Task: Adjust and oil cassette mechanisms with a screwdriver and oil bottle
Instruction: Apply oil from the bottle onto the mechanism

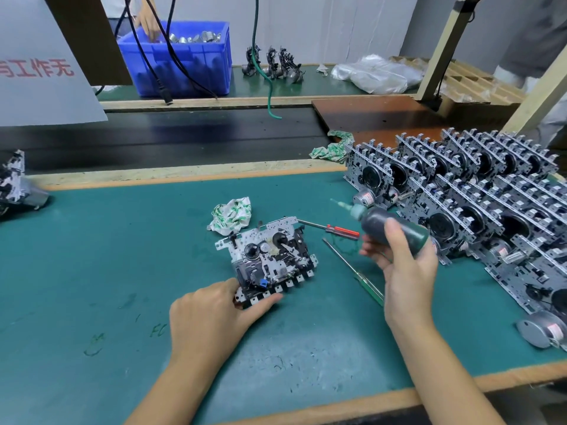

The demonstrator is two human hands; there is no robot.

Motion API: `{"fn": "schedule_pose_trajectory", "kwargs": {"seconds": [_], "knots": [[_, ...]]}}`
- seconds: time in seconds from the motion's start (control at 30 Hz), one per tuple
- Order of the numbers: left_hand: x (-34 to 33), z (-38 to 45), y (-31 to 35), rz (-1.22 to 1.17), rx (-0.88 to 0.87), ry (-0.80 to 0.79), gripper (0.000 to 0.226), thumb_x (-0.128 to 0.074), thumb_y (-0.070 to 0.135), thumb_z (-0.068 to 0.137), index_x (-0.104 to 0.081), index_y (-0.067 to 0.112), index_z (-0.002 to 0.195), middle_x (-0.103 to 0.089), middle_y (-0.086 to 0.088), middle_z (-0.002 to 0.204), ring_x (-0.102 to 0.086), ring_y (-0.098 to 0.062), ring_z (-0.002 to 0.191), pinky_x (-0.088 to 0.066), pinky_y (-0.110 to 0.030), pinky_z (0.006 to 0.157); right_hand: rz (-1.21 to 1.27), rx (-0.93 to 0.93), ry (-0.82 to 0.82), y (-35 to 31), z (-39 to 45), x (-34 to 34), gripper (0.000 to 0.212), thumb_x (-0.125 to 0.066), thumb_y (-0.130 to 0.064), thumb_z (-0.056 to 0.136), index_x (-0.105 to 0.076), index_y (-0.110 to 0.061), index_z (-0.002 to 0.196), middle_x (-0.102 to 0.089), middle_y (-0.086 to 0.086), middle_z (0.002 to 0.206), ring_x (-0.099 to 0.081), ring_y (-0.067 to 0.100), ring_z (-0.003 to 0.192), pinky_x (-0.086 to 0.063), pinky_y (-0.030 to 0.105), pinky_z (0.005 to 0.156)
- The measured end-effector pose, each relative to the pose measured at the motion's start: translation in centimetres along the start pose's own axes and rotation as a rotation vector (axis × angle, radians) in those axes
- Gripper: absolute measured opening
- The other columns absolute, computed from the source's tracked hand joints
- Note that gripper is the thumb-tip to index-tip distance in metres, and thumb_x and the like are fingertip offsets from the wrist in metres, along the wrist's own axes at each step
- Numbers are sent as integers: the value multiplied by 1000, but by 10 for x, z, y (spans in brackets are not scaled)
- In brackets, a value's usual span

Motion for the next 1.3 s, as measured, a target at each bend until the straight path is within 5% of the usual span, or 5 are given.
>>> {"fn": "schedule_pose_trajectory", "kwargs": {"seconds": [0.53,0.63,0.77,1.07,1.3], "knots": [[-1,-2,-13,-68,73,35,101,-10,93,67,-60,8,46,-36,-10,33,-44,-32,38,-37,-30,42,-845,142,-241,4,45,13,43,-74,-10,79,-49,-26,110,-60,-7,103,-60,18,103,-46,41,97],[-1,-1,-13,-84,84,20,100,-11,93,68,-58,8,46,-35,-10,33,-43,-33,37,-36,-29,41,-764,615,-76,-10,21,7,39,-71,-18,82,-51,-17,116,-56,-4,106,-57,19,95,-46,33,90],[-1,-1,-14,-107,90,9,101,-11,93,68,-55,6,45,-33,-11,34,-31,-29,37,-35,-30,40,-910,1025,-469,-9,-13,-11,35,-65,-29,82,-50,-16,111,-56,3,107,-52,19,95,-43,29,85],[-1,-2,-16,-73,117,-19,105,-7,95,64,-64,7,52,-33,-12,36,-38,-30,41,-38,-32,44,-1110,740,-551,-17,-2,-6,22,-50,-9,87,-65,-11,102,-63,2,100,-54,21,97,-42,30,86],[2,-1,-12,-84,121,-18,101,-9,93,67,-61,8,48,-22,-2,36,-40,-31,38,-37,-31,42,-1528,539,-1054,-14,6,23,61,-43,5,71,-54,-32,119,-50,-20,118,-37,4,118,-19,19,109]]}}
Point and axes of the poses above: each hand's wrist, its own z-axis towards the middle knuckle, its own x-axis out of the back of the hand, y = z × x, the point moved 2 cm from there along z, towards the middle knuckle
